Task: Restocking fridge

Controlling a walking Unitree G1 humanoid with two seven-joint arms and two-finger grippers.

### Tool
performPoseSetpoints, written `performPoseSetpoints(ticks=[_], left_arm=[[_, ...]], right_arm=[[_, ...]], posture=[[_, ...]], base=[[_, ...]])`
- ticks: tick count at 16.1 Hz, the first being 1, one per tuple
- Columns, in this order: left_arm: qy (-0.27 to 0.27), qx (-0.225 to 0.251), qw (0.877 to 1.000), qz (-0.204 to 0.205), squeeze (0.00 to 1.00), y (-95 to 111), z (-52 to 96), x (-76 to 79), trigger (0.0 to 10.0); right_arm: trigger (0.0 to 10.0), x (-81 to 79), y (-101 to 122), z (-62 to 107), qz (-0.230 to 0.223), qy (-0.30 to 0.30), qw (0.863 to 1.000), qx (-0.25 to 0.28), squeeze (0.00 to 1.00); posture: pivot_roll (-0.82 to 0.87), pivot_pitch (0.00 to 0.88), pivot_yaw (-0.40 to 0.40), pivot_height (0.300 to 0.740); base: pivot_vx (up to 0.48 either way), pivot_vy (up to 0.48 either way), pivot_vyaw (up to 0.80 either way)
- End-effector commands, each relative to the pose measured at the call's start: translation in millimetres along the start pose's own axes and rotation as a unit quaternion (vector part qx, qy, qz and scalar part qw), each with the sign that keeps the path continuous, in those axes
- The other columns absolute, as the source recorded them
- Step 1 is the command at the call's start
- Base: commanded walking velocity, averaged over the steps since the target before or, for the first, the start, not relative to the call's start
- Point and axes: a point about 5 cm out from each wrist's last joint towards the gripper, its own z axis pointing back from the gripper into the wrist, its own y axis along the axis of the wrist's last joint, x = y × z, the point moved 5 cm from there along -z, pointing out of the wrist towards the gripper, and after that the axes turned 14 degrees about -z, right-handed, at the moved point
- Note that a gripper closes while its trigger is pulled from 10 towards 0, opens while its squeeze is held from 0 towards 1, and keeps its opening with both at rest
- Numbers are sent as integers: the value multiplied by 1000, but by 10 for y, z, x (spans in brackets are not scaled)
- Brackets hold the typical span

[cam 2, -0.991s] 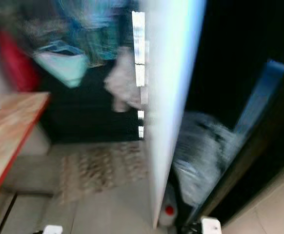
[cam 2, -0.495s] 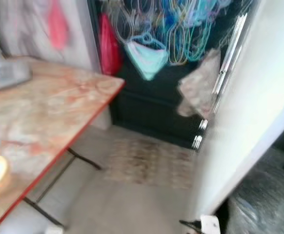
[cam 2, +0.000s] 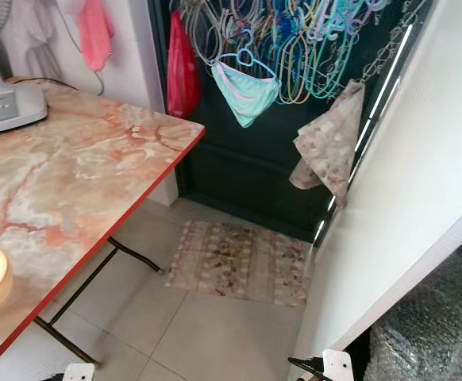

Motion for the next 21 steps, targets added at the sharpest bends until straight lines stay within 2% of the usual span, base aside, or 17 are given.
performPoseSetpoints(ticks=[1,2,4,10,12,21], left_arm=[[0,-6,1000,7,0,-44,9,-3,10000],[0,-19,1000,19,0,-86,12,0,10000],[-4,-28,999,17,0,-116,14,6,10000],[-10,-37,999,13,0,-135,12,4,10000],[-10,-39,999,12,0,-136,11,4,10000],[-13,-43,999,9,0,-149,13,13,10000]], right_arm=[[10000,-2,-35,2,-2,2,1000,-8,0],[10000,-6,-39,2,1,4,1000,-9,0],[10000,-10,-44,2,-1,4,1000,-8,0],[10000,-31,-44,-3,-6,5,1000,-8,0],[10000,-33,-22,-3,5,5,1000,-3,0],[10000,-33,-37,-1,3,8,1000,-7,0]], posture=[[-35,12,-1,740],[-47,15,2,740],[-52,19,7,740],[-48,17,11,740],[-47,16,11,740],[-49,16,10,740]], base=[[0,0,0],[0,0,0],[0,0,0],[0,0,0],[0,0,0],[0,0,800]])
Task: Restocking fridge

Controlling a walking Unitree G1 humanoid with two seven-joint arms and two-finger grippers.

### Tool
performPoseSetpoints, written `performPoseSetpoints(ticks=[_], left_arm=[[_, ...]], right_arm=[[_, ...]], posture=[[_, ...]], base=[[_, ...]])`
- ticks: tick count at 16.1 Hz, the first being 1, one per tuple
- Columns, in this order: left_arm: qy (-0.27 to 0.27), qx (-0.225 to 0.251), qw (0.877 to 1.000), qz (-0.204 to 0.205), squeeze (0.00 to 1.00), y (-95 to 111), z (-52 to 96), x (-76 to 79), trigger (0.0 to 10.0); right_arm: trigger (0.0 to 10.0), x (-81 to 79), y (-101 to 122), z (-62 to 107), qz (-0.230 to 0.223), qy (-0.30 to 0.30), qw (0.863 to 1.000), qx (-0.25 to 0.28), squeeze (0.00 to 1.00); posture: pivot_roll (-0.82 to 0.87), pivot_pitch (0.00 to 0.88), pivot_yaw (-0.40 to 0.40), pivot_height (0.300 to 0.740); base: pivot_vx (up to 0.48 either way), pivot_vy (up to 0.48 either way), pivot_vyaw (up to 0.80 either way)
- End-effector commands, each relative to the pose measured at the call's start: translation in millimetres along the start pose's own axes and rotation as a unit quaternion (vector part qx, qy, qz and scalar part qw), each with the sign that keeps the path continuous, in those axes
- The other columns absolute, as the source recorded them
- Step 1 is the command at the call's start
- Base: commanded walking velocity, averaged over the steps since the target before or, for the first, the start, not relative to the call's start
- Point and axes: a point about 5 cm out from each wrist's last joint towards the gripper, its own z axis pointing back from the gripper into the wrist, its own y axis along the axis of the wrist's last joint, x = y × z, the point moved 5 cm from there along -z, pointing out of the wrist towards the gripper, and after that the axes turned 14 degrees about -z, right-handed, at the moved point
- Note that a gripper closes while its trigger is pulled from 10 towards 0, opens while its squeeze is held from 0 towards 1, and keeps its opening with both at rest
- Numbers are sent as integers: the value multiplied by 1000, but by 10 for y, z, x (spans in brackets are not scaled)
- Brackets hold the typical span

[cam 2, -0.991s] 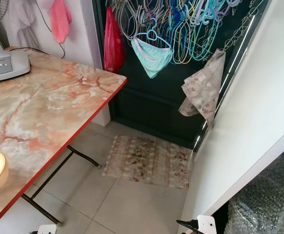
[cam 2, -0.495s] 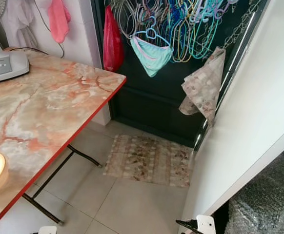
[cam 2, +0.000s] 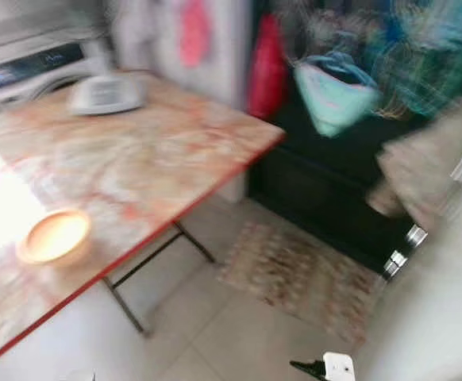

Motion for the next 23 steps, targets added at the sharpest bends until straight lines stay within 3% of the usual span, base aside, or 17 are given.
performPoseSetpoints(ticks=[1,8,15,23], left_arm=[[0,-10,1000,-5,0,-54,6,-34,10000],[0,-6,1000,-7,0,-37,5,-32,10000],[2,4,1000,-7,0,-11,6,-24,10000],[9,21,1000,-18,0,32,10,-45,10000]], right_arm=[[10000,-58,-7,-11,1,7,1000,-2,0],[10000,-70,-9,-11,-1,13,1000,-4,0],[10000,-75,9,-7,11,24,1000,-2,0],[10000,-93,-5,-4,7,33,999,-4,0]], posture=[[-49,16,10,740],[-49,13,10,740],[-40,16,6,740],[-34,23,3,740]], base=[[0,0,800],[0,0,800],[0,0,133],[0,0,752]])
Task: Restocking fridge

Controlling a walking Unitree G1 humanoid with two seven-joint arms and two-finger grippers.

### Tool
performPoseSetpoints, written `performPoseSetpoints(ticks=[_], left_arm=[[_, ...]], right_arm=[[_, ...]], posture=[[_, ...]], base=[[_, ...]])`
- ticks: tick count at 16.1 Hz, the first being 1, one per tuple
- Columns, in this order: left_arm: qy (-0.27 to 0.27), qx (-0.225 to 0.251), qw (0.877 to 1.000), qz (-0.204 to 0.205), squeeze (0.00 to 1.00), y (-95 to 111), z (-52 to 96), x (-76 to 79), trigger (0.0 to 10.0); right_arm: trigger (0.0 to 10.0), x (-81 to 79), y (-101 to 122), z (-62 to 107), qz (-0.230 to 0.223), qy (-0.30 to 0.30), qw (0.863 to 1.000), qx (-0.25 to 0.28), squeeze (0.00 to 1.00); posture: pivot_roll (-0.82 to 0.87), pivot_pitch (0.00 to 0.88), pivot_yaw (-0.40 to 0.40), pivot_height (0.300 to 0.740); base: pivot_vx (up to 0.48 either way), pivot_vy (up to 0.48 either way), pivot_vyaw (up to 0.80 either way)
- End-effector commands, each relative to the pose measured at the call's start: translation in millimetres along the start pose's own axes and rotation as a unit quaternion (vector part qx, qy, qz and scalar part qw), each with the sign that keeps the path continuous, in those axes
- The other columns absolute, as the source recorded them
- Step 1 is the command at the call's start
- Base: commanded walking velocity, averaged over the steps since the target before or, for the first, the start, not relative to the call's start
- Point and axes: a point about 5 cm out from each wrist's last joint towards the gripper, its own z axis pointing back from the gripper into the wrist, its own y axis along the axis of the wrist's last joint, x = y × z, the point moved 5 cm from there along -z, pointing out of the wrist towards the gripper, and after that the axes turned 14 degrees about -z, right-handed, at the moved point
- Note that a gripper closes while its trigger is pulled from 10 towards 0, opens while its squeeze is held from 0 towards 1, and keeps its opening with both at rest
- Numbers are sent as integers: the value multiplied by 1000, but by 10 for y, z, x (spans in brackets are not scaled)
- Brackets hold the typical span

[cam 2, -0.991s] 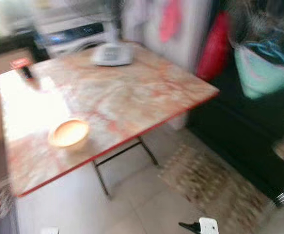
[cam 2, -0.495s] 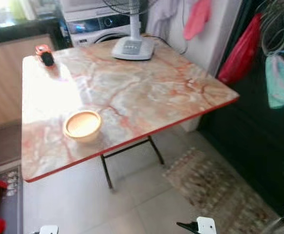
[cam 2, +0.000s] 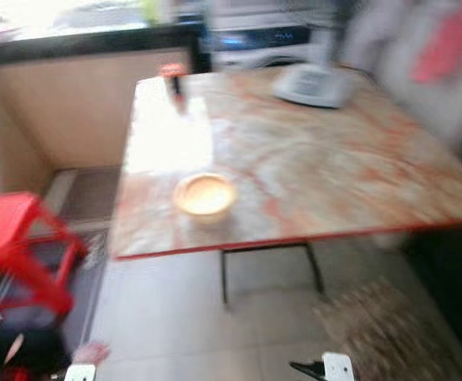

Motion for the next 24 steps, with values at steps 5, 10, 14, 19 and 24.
performPoseSetpoints(ticks=[5,10,14,19,24], left_arm=[[14,15,1000,-14,0,23,8,-58,10000],[49,58,995,-57,0,146,27,-121,10000],[148,336,928,-61,0,1423,347,-335,10000],[185,459,865,-84,0,1799,898,-391,10000],[202,517,827,-94,0,2108,1374,-449,10000]], right_arm=[[10000,-58,8,-14,-3,7,1000,2,0],[10000,-52,0,-9,12,13,1000,-4,0],[10000,-39,-5,-5,17,13,1000,-6,0],[10000,-30,-12,3,37,21,999,-15,0],[10000,-28,11,1,47,21,999,-14,0]], posture=[[-29,28,0,740],[-21,34,-4,740],[-7,42,-10,740],[2,48,-16,740],[6,45,-19,740]], base=[[0,0,0],[0,0,0],[0,0,0],[0,0,0],[0,0,0]])
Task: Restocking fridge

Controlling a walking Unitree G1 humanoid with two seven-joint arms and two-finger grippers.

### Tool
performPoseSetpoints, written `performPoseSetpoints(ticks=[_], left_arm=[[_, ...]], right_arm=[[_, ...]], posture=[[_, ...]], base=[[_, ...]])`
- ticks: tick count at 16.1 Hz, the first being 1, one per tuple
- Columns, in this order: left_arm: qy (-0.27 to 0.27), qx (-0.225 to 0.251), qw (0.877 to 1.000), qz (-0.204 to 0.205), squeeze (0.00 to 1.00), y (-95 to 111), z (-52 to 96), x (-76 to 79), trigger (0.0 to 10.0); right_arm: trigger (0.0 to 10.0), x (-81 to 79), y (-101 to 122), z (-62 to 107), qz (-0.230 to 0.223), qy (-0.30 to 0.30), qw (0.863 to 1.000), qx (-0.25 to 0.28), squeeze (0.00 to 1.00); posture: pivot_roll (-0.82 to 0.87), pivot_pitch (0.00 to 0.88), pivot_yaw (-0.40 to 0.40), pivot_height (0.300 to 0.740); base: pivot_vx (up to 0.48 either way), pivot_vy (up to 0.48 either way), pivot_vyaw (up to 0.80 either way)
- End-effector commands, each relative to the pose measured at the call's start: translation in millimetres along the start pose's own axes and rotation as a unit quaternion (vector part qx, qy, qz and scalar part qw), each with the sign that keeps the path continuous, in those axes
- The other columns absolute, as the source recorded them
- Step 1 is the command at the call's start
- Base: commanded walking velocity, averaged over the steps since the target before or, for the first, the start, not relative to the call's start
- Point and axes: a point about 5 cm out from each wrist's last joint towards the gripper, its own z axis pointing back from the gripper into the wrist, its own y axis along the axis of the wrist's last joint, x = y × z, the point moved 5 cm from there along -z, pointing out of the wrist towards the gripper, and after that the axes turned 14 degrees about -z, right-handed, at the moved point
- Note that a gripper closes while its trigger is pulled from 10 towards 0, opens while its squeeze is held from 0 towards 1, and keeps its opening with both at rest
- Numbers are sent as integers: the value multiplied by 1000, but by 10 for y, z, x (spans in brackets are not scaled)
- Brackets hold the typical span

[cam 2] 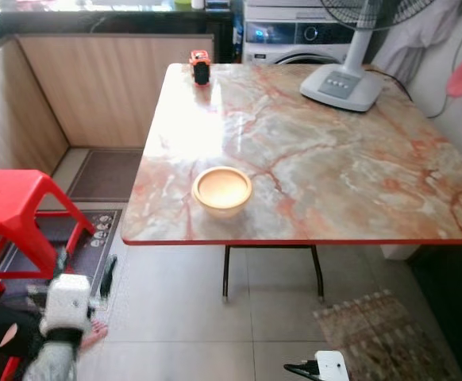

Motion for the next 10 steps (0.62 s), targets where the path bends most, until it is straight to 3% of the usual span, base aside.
performPoseSetpoints(ticks=[1,2,4,6,9,10], left_arm=[[1,16,1000,-5,0,125,-91,-38,10000],[4,23,1000,4,0,194,-141,-49,10000],[22,53,995,77,0,581,-395,-121,10000],[1,64,992,107,0,717,-496,-58,10000],[-36,56,978,197,0,860,-713,88,10000],[-38,58,976,204,0,888,-743,97,10000]], right_arm=[[10000,5,-1,1,8,0,1000,-3,0],[10000,5,1,1,8,0,1000,-4,0],[10000,1,11,0,10,1,1000,-2,0],[10000,-6,17,-3,9,-1,1000,2,0],[10000,-28,3,-10,6,-1,1000,2,0],[10000,-34,-1,-11,6,0,1000,2,0]], posture=[[7,40,-21,740],[5,40,-22,740],[2,34,-21,740],[-21,23,-5,740],[-32,2,9,740],[-31,1,11,740]], base=[[0,0,0],[0,0,0],[0,0,0],[0,0,0],[0,0,0],[0,0,0]])
